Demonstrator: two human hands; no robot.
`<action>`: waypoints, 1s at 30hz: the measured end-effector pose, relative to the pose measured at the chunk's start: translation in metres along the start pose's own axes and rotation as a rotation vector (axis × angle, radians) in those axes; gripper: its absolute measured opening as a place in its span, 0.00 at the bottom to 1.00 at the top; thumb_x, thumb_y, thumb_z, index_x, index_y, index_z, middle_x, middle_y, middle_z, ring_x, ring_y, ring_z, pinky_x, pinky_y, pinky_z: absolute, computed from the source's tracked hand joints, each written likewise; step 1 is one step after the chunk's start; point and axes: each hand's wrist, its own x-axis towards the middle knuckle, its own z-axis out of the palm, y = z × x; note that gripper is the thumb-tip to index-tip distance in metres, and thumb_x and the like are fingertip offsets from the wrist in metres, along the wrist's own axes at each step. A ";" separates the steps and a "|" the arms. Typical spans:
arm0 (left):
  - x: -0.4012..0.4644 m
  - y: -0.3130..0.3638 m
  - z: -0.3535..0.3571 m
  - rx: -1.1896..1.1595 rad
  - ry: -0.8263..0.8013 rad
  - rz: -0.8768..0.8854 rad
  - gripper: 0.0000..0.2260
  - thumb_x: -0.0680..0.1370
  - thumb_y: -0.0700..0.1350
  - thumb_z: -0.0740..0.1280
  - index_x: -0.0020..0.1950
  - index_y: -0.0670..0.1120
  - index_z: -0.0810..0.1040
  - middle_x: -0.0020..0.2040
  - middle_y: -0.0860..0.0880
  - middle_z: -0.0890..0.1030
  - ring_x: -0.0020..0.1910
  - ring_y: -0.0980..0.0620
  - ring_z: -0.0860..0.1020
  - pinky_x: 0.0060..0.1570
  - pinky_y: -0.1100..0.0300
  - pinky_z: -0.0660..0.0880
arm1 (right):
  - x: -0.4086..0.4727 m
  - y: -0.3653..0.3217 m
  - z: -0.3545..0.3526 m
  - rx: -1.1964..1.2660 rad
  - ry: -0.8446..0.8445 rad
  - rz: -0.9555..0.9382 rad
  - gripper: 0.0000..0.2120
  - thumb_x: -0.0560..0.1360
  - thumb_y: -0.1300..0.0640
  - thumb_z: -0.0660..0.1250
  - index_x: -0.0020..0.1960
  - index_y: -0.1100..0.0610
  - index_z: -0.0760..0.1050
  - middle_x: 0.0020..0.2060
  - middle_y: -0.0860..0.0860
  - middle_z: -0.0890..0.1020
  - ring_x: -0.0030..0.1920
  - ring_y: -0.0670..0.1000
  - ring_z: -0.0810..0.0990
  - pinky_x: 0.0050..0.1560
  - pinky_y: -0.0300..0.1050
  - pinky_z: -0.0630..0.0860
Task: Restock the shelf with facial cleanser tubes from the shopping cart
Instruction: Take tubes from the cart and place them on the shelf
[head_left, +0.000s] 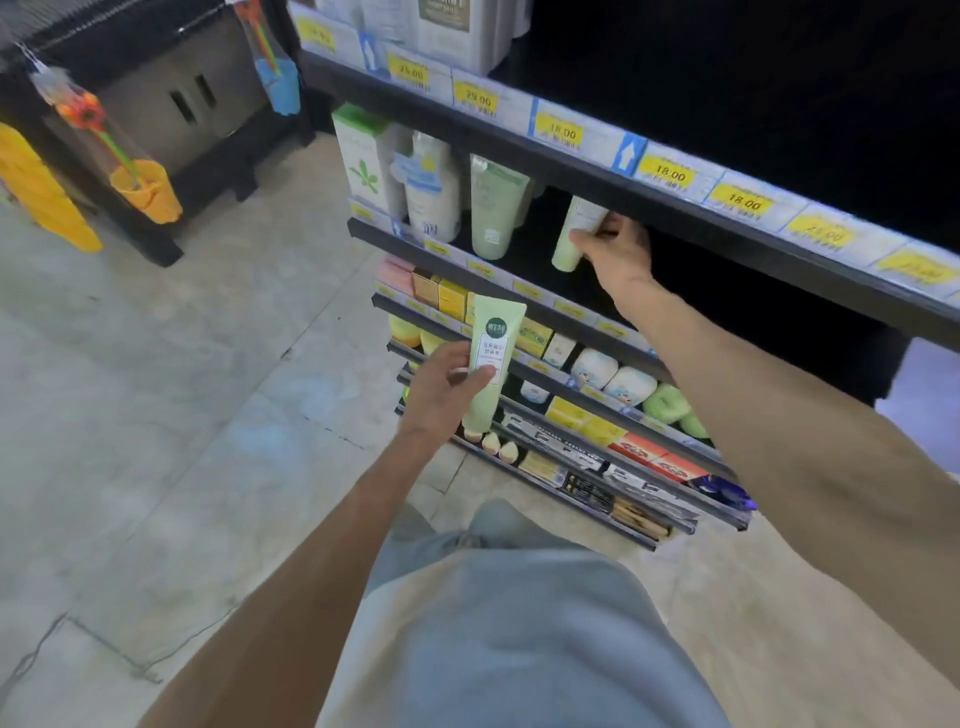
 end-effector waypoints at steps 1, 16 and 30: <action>0.003 -0.003 0.000 0.004 -0.009 0.005 0.16 0.79 0.47 0.73 0.65 0.47 0.79 0.59 0.52 0.84 0.56 0.54 0.81 0.58 0.52 0.81 | 0.004 0.003 0.004 -0.033 0.025 -0.021 0.21 0.76 0.53 0.74 0.65 0.58 0.74 0.63 0.53 0.79 0.64 0.52 0.78 0.67 0.45 0.73; 0.033 -0.042 0.016 -0.041 -0.021 0.032 0.16 0.78 0.48 0.73 0.65 0.47 0.79 0.58 0.53 0.84 0.58 0.54 0.81 0.59 0.48 0.80 | 0.035 0.033 0.037 -0.153 0.158 -0.193 0.18 0.75 0.56 0.74 0.61 0.61 0.75 0.56 0.51 0.81 0.54 0.47 0.80 0.52 0.34 0.73; 0.031 -0.056 -0.003 -0.087 0.013 0.001 0.16 0.78 0.51 0.74 0.65 0.51 0.78 0.60 0.56 0.83 0.57 0.53 0.82 0.59 0.46 0.80 | 0.092 0.018 0.058 -0.277 0.222 -0.142 0.22 0.76 0.50 0.73 0.65 0.59 0.77 0.64 0.56 0.81 0.65 0.56 0.78 0.67 0.50 0.74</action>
